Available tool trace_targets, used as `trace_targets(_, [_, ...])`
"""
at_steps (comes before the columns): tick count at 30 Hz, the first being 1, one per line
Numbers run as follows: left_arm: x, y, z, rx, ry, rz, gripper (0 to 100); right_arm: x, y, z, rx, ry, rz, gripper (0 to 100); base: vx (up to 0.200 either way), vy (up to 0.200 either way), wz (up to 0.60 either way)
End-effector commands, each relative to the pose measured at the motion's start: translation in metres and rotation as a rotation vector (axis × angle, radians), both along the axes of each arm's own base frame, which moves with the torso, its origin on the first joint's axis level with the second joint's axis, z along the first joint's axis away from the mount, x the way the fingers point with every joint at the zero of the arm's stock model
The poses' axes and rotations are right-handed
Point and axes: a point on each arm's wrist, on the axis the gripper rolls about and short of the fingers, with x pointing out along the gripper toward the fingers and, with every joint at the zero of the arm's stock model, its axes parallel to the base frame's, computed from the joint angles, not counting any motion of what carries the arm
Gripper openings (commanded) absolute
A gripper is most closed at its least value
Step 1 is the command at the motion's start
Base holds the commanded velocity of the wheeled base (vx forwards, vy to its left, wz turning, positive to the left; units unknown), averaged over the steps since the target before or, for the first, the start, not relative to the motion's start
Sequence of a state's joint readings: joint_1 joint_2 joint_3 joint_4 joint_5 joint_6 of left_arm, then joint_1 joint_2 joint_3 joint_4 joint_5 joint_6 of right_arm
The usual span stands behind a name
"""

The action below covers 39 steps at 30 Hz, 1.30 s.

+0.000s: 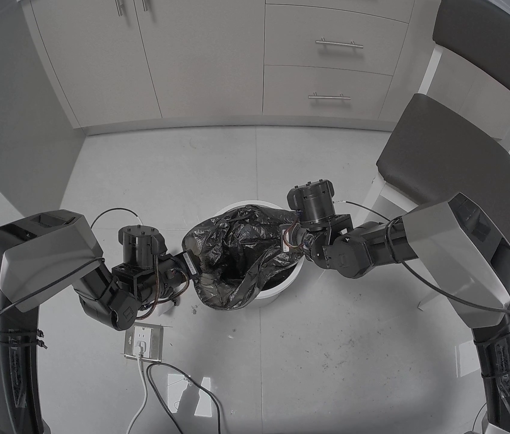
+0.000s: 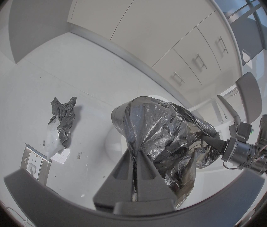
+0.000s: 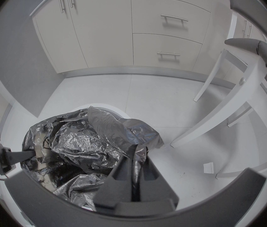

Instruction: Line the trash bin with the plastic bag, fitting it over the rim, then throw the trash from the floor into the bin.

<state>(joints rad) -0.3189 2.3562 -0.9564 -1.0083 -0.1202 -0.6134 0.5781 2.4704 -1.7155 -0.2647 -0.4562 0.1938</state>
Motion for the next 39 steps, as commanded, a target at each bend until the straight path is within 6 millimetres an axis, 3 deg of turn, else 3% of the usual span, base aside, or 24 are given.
trace_targets(1, [0.003,0.000,0.004,0.005,0.009,0.004,0,-0.001,-0.005,-0.005,-0.011,0.010,-0.008,0,0.000,0.000,0.00])
trace_targets(13, [0.004,0.002,0.005,0.008,0.019,0.007,0,-0.015,-0.022,-0.010,-0.040,0.075,-0.007,0,0.000,0.000,0.00])
trace_targets(21, [0.005,0.001,0.013,0.001,-0.002,0.009,0,-0.033,-0.014,-0.018,-0.036,0.123,0.048,0,0.000,0.000,0.00])
trace_targets(29, [0.004,0.001,0.017,-0.001,-0.010,0.011,0,-0.034,-0.010,-0.022,-0.028,0.106,0.052,0,0.000,0.000,0.00])
trace_targets(39, [0.007,0.001,0.015,0.020,-0.018,0.026,0,-0.024,-0.015,-0.052,-0.027,0.053,0.009,0,0.000,0.000,0.00])
